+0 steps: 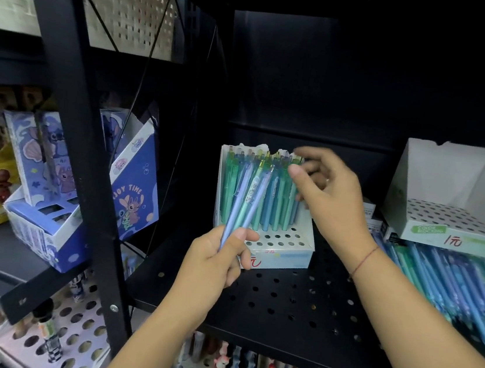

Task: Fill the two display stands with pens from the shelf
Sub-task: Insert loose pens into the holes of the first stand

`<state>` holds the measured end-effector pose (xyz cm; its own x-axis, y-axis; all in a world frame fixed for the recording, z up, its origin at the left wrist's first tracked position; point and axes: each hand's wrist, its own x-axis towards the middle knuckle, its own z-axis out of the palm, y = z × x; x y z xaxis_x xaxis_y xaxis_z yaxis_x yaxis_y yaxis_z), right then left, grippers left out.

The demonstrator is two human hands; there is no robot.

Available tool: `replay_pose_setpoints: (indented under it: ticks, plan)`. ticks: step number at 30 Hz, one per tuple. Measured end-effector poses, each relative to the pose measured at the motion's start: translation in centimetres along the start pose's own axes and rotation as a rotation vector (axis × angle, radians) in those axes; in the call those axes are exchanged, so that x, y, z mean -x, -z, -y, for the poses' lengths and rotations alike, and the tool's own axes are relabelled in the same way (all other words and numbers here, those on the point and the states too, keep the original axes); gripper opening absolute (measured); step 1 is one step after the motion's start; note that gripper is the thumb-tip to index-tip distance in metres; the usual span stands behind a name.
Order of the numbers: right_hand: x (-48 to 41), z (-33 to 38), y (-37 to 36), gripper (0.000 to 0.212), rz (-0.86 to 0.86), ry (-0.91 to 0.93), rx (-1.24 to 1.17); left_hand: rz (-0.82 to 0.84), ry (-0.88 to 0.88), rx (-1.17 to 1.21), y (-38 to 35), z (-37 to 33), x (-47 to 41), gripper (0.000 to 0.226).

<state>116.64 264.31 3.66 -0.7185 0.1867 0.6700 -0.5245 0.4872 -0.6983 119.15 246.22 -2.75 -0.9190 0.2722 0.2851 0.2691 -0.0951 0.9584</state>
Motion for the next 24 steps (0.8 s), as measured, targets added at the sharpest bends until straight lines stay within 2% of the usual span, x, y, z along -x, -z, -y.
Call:
replay_pose_setpoints:
  ticks: [3, 6, 8, 11, 15, 20, 24]
  plan:
    - [0.7, 1.2, -0.8, 0.015, 0.248, -0.143, -0.277, 0.011, -0.004, 0.006, 0.0, -0.1, 0.1, 0.027]
    - [1.1, 1.3, -1.6, 0.008, 0.348, -0.175, -0.354, 0.012, -0.001, 0.010, -0.1, -0.1, 0.0, 0.027]
    - [0.9, 1.2, -1.4, 0.008, 0.302, -0.191, -0.387, 0.008, 0.011, 0.022, -0.1, -0.1, 0.0, 0.026]
    - [-0.1, 1.1, 0.1, 0.011, 0.095, -0.201, -0.382, -0.025, 0.026, 0.040, -0.1, 0.0, 0.0, 0.026]
    - [-1.4, 0.2, 2.6, 0.013, -0.174, -0.107, -0.207, -0.047, 0.022, 0.023, 0.1, 0.3, 0.0, 0.025]
    - [-1.2, -1.3, 2.0, 0.012, -0.096, -0.007, 0.140, -0.054, 0.012, 0.017, 0.1, 0.2, -0.1, 0.025]
    - [-1.1, -1.7, 1.5, 0.015, -0.073, 0.035, 0.276, -0.051, 0.006, 0.011, 0.1, 0.3, -0.1, 0.026]
